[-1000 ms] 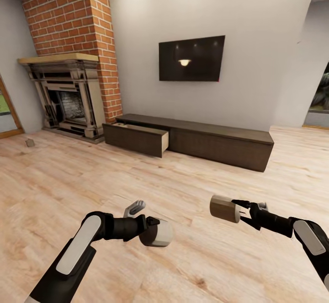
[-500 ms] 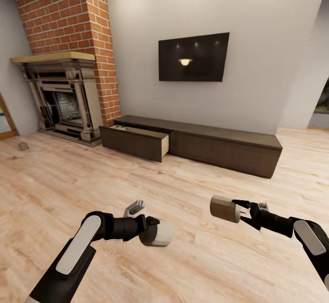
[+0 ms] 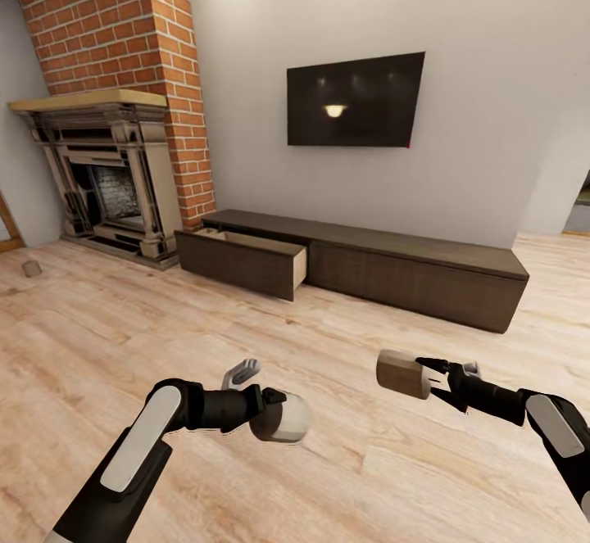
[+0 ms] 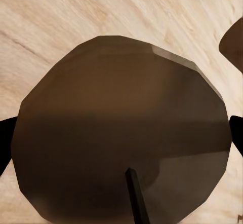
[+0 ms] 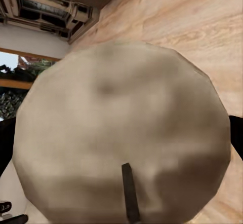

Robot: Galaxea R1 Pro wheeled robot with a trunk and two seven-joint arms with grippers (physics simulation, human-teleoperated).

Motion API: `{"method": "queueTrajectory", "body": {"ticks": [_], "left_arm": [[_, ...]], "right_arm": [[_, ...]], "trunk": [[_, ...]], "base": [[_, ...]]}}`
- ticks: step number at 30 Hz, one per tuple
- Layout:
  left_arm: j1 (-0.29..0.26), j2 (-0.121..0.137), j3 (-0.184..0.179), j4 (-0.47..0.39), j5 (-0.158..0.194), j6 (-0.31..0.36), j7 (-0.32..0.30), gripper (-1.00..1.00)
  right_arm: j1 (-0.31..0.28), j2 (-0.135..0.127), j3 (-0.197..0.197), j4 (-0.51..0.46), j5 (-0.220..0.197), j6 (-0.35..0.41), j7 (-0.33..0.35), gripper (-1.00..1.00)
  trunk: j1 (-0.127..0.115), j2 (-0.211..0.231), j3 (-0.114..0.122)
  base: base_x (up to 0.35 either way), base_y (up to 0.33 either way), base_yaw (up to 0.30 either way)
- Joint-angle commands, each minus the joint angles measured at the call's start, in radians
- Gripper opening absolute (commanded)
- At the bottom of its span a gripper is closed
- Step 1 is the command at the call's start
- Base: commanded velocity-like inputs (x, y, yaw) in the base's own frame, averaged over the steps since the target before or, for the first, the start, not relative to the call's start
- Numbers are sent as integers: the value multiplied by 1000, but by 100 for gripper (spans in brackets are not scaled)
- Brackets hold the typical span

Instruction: Place each of the two pumpkins and all three candles from the living room inside a cabinet in the living room (use any cabinet), then make sure every cabinet is closed, and position the cauldron so it is next to a table in the living room.

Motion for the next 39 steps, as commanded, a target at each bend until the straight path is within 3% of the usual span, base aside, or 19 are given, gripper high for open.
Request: {"method": "queueTrajectory", "body": {"ticks": [1, 24, 39], "left_arm": [[-1, 1, -1, -1, 15, -3, 10, -100], [-1, 0, -5, 0, 15, -3, 9, -100], [-1, 0, -3, 0, 16, -3, 8, -100]], "right_arm": [[-1, 1, -3, 0, -5, 8, 5, -100], [-1, 0, -3, 0, -5, 8, 5, -100], [-1, 1, -3, 0, -5, 8, 5, -100]], "trunk": [[0, 0, -1], [0, 0, -1], [0, 0, 10]], "base": [[335, 125, 0], [324, 151, 76], [266, 232, 243]]}}
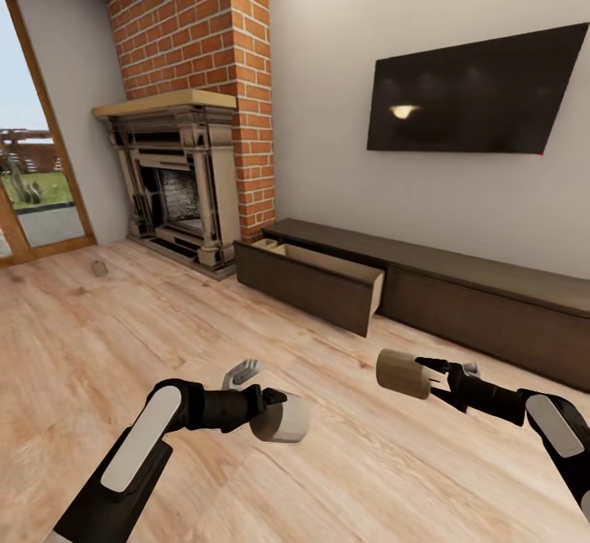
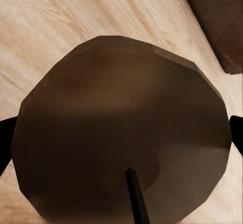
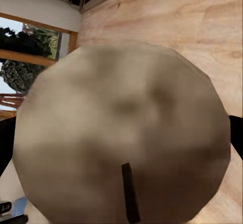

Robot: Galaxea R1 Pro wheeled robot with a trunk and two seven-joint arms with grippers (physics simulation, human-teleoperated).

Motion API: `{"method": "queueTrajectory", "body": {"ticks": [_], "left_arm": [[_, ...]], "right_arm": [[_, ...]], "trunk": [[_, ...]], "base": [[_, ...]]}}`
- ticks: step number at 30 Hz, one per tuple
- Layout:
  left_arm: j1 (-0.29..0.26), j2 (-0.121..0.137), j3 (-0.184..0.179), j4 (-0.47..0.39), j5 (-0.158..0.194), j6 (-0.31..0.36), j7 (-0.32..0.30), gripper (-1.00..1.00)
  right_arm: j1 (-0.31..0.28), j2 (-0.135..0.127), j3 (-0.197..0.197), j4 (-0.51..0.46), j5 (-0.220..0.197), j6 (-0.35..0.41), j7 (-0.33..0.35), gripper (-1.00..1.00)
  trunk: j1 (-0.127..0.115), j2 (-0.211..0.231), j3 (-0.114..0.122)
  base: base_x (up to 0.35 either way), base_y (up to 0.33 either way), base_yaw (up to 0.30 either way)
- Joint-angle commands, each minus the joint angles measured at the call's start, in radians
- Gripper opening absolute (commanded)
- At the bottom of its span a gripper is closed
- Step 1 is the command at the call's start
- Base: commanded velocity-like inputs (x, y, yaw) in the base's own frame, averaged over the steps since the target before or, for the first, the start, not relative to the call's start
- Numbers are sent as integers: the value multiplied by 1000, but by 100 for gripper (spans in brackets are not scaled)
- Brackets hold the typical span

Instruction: Place each of the two pumpkins and all three candles from the living room inside a cabinet in the living room (use any cabinet), then make sure every cabinet is closed, and position the cauldron so it is next to a table in the living room.

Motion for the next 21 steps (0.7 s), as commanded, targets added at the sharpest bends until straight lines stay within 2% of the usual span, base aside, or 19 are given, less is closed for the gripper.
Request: {"method": "queueTrajectory", "body": {"ticks": [1, 21], "left_arm": [[-1, 0, -1, -1, 16, -3, 10, -100], [-1, 1, 3, 1, 16, -3, 10, -100]], "right_arm": [[-1, 0, -3, -1, -5, 8, 5, -100], [-1, 2, -3, -1, -5, 8, 6, -100]], "trunk": [[0, 0, 0], [0, 0, 16]], "base": [[282, 199, 256], [296, 179, 245]]}}
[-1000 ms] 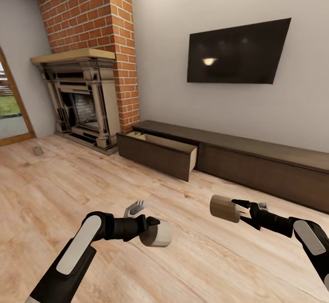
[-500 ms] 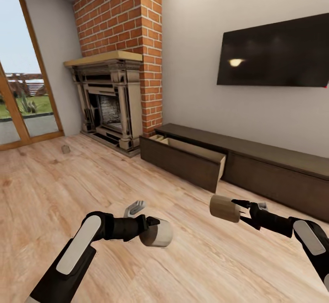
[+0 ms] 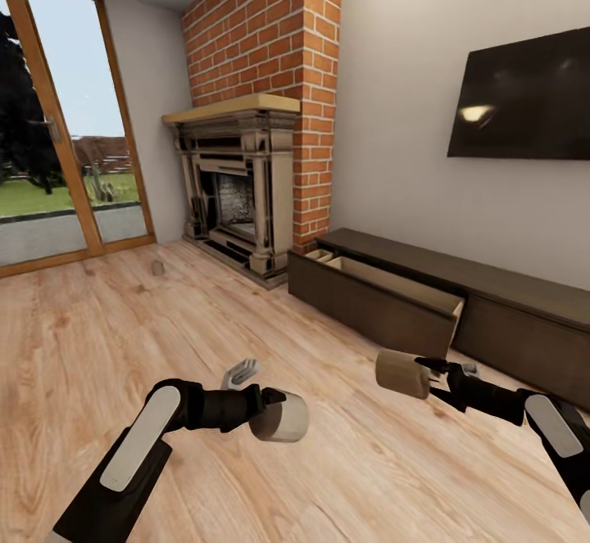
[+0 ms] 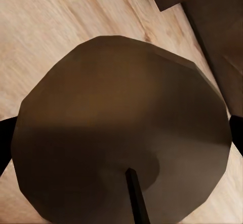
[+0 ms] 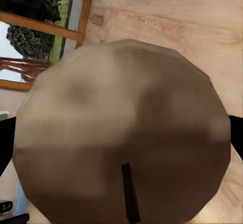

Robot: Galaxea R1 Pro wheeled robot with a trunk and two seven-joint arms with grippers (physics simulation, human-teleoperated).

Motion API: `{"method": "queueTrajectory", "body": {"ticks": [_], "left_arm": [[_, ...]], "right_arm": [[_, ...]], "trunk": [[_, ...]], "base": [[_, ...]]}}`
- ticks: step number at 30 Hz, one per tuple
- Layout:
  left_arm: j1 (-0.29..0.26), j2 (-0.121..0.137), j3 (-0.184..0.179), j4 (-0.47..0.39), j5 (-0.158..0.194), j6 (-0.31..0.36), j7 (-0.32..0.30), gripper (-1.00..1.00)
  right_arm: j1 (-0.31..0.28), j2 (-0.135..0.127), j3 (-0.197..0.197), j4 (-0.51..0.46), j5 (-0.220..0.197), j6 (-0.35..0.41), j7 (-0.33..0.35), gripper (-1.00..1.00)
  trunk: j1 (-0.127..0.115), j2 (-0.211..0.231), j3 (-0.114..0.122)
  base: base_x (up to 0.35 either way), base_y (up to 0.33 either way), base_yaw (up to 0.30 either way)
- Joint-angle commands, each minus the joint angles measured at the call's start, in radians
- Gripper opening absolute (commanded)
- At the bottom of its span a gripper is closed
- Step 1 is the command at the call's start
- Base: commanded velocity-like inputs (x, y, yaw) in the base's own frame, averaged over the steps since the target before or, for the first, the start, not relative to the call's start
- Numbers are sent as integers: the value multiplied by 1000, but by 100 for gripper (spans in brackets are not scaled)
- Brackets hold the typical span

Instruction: Place each of the two pumpkins and all three candles from the living room inside a cabinet in the living room (use any cabinet), then make sure every cabinet is closed, and position the cauldron so it is next to a table in the living room.

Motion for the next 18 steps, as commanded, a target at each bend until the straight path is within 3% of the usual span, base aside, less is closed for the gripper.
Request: {"method": "queueTrajectory", "body": {"ticks": [1, 18], "left_arm": [[-1, 1, -1, -1, 17, -4, 10, -100], [-1, 0, -1, -2, 17, -4, 10, -100]], "right_arm": [[-1, 0, -3, -1, -4, 8, 6, -100], [-1, 0, -3, -1, -4, 8, 5, -100]], "trunk": [[0, 0, -1], [0, 0, 0]], "base": [[301, 168, 92], [303, 160, 9]]}}
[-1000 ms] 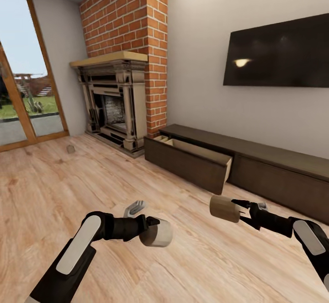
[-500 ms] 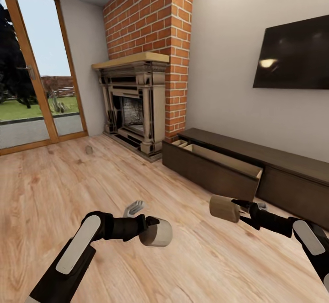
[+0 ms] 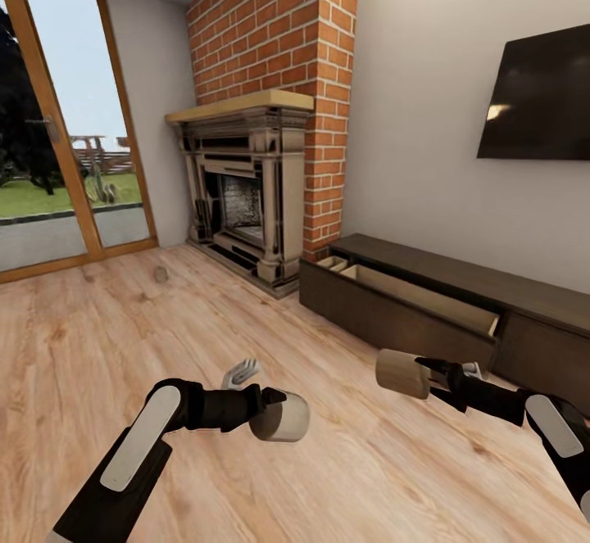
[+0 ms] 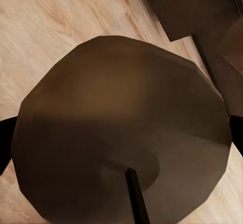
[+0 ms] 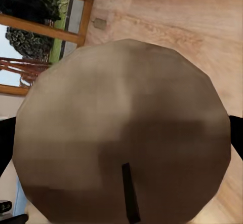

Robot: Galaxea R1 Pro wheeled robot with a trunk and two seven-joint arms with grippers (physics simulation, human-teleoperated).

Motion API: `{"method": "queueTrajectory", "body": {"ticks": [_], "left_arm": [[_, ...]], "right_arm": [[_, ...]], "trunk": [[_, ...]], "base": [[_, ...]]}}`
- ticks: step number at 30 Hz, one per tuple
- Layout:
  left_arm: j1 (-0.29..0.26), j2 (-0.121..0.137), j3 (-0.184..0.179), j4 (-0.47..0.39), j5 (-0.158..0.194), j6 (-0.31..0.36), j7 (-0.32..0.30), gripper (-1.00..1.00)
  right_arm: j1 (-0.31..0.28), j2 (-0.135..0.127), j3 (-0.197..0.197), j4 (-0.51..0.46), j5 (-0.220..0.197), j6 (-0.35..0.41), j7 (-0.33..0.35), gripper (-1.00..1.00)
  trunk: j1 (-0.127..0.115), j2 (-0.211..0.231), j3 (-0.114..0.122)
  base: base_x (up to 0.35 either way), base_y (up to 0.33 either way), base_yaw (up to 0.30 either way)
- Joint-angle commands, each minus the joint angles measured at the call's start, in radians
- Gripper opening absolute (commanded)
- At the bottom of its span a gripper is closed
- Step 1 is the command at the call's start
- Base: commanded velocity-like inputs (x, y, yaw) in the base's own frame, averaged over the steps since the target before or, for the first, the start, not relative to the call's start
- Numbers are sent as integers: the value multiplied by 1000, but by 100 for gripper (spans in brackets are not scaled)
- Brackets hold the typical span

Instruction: Place each of the two pumpkins and all three candles from the living room inside a cabinet in the living room (use any cabinet), then make sure every cabinet is closed, and position the cauldron so it is next to a table in the living room.

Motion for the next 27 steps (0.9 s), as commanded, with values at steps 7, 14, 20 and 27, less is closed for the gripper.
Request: {"method": "queueTrajectory", "body": {"ticks": [7, 14, 20, 27], "left_arm": [[-1, 1, -1, -1, 16, -3, 10, -100], [-1, 1, -2, -1, 16, -3, 10, -100], [-1, 1, -2, -1, 16, -3, 10, -100], [-1, 1, -3, -1, 15, -3, 10, -100]], "right_arm": [[-1, 0, -3, 0, -5, 8, 5, -100], [-1, -1, -3, 0, -5, 8, 6, -100], [-1, -1, -3, 0, -5, 8, 6, -100], [-1, -1, -3, 0, -5, 8, 6, -100]], "trunk": [[0, 0, -1], [0, 0, -1], [0, 0, -1], [0, 0, -1]], "base": [[306, 152, -187], [306, 165, -271], [306, 168, -273], [306, 159, -273]]}}
